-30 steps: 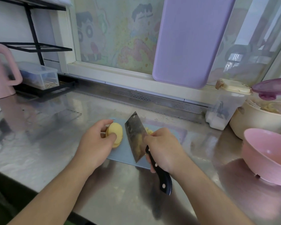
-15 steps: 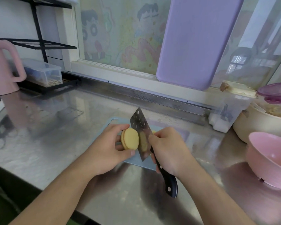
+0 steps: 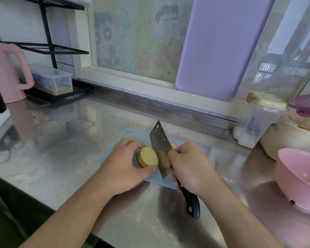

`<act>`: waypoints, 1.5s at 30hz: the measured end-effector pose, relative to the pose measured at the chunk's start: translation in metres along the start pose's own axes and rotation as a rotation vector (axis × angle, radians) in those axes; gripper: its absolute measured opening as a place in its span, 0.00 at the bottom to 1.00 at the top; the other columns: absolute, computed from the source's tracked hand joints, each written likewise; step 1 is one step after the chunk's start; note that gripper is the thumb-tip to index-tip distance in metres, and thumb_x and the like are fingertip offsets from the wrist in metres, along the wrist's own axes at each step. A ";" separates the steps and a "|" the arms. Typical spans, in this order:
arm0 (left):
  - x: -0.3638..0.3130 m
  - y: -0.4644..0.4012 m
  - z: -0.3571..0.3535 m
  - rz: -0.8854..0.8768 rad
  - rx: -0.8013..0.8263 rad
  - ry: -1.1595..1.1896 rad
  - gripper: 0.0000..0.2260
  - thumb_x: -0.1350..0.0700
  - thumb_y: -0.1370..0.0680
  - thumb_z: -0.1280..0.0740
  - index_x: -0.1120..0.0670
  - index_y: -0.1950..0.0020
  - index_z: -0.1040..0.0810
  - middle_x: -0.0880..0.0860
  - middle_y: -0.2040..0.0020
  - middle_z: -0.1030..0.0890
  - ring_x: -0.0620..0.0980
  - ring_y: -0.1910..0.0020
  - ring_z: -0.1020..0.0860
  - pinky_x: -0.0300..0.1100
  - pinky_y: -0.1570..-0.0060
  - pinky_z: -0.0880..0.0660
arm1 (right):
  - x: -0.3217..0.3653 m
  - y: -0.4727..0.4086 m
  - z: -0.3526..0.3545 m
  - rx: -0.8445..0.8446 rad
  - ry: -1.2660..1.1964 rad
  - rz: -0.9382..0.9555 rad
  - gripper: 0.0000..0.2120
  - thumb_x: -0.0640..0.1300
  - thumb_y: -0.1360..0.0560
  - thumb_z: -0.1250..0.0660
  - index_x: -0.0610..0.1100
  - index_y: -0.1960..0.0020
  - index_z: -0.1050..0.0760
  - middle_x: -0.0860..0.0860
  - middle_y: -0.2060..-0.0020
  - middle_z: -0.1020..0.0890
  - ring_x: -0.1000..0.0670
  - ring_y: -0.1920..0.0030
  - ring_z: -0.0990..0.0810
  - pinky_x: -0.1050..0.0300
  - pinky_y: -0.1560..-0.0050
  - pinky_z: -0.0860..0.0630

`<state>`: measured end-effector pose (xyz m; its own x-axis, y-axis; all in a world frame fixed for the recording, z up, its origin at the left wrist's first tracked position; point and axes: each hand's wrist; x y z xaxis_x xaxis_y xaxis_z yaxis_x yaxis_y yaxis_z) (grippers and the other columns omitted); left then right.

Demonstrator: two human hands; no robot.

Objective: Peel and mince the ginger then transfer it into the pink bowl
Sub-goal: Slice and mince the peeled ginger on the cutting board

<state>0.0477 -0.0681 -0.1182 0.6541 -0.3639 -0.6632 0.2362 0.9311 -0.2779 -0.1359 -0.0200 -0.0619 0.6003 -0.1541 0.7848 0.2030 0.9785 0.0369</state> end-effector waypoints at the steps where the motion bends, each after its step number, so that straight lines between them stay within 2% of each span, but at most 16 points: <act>1: 0.001 0.000 0.000 0.011 -0.007 -0.003 0.25 0.38 0.31 0.21 0.40 0.37 0.23 0.34 0.41 0.28 0.40 0.37 0.29 0.41 0.37 0.28 | 0.000 0.000 0.000 0.000 0.002 0.001 0.15 0.41 0.24 0.41 0.27 0.58 0.27 0.40 0.71 0.25 0.44 0.79 0.27 0.52 0.76 0.25; 3: 0.003 -0.001 0.000 0.020 -0.016 -0.011 0.26 0.38 0.31 0.21 0.42 0.36 0.22 0.35 0.39 0.28 0.41 0.35 0.29 0.42 0.35 0.29 | -0.001 -0.001 0.000 -0.003 0.008 0.008 0.15 0.40 0.24 0.41 0.27 0.59 0.28 0.39 0.71 0.26 0.44 0.80 0.27 0.53 0.77 0.26; 8: 0.006 0.000 0.000 0.040 0.011 -0.063 0.30 0.34 0.32 0.22 0.41 0.33 0.23 0.35 0.37 0.29 0.43 0.32 0.34 0.47 0.29 0.32 | -0.001 0.000 0.000 0.003 0.022 0.024 0.11 0.39 0.24 0.41 0.38 0.65 0.28 0.40 0.72 0.28 0.44 0.78 0.28 0.53 0.76 0.29; 11: 0.006 0.000 -0.001 0.037 0.010 -0.078 0.30 0.31 0.33 0.25 0.40 0.33 0.24 0.35 0.37 0.29 0.43 0.32 0.35 0.48 0.29 0.32 | 0.001 0.003 0.002 0.003 0.035 0.040 0.12 0.39 0.24 0.40 0.38 0.66 0.28 0.40 0.73 0.29 0.44 0.77 0.28 0.53 0.75 0.29; 16: 0.004 0.000 -0.003 0.002 -0.029 -0.181 0.27 0.29 0.31 0.28 0.36 0.35 0.25 0.35 0.41 0.29 0.43 0.35 0.36 0.43 0.33 0.40 | 0.004 0.006 0.002 0.010 0.022 0.030 0.12 0.40 0.24 0.40 0.38 0.66 0.28 0.40 0.72 0.28 0.43 0.77 0.26 0.53 0.76 0.28; 25: 0.002 0.000 -0.001 0.012 0.012 -0.170 0.27 0.30 0.29 0.28 0.37 0.32 0.25 0.36 0.40 0.29 0.43 0.36 0.36 0.44 0.31 0.38 | 0.012 0.014 0.007 0.131 -0.129 -0.033 0.13 0.38 0.21 0.39 0.36 0.63 0.25 0.40 0.74 0.25 0.45 0.81 0.26 0.59 0.78 0.27; 31: 0.001 0.000 -0.001 0.030 0.003 -0.172 0.28 0.29 0.30 0.28 0.36 0.33 0.26 0.36 0.41 0.28 0.43 0.36 0.35 0.46 0.30 0.35 | 0.011 0.012 0.008 0.161 -0.155 -0.037 0.14 0.39 0.21 0.38 0.35 0.64 0.25 0.39 0.74 0.22 0.42 0.78 0.24 0.48 0.71 0.22; 34: 0.001 0.001 -0.001 0.027 -0.007 -0.165 0.27 0.30 0.30 0.28 0.36 0.35 0.25 0.35 0.42 0.28 0.43 0.37 0.35 0.46 0.31 0.35 | 0.006 0.008 0.005 0.103 -0.088 -0.011 0.16 0.41 0.20 0.38 0.31 0.61 0.24 0.41 0.74 0.20 0.45 0.79 0.23 0.52 0.73 0.24; 38: 0.003 0.000 -0.001 0.027 0.001 -0.127 0.26 0.30 0.32 0.27 0.37 0.36 0.24 0.36 0.42 0.28 0.44 0.36 0.34 0.47 0.31 0.33 | 0.002 0.004 0.004 0.045 -0.060 0.058 0.15 0.42 0.24 0.38 0.38 0.68 0.28 0.43 0.75 0.27 0.47 0.76 0.30 0.51 0.69 0.30; 42: 0.004 -0.003 -0.001 0.023 0.026 -0.116 0.28 0.30 0.32 0.28 0.37 0.34 0.24 0.36 0.41 0.28 0.44 0.34 0.34 0.48 0.29 0.34 | 0.000 0.001 0.004 0.034 -0.080 0.059 0.17 0.44 0.26 0.38 0.33 0.67 0.32 0.43 0.74 0.30 0.47 0.73 0.33 0.49 0.67 0.33; 45: 0.003 -0.003 -0.001 0.031 0.031 -0.132 0.29 0.30 0.31 0.28 0.37 0.33 0.25 0.36 0.40 0.29 0.44 0.34 0.35 0.48 0.30 0.34 | -0.001 0.001 0.003 0.030 -0.086 0.062 0.14 0.45 0.26 0.38 0.41 0.69 0.29 0.43 0.74 0.31 0.47 0.72 0.33 0.48 0.67 0.33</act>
<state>0.0484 -0.0716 -0.1202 0.7496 -0.3301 -0.5736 0.2349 0.9430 -0.2357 -0.1385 -0.0182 -0.0602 0.5418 -0.0824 0.8365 0.1436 0.9896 0.0044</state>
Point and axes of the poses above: each hand's wrist, its own y-axis away from the middle knuckle, its own z-axis out of the back of the hand, x = y × z
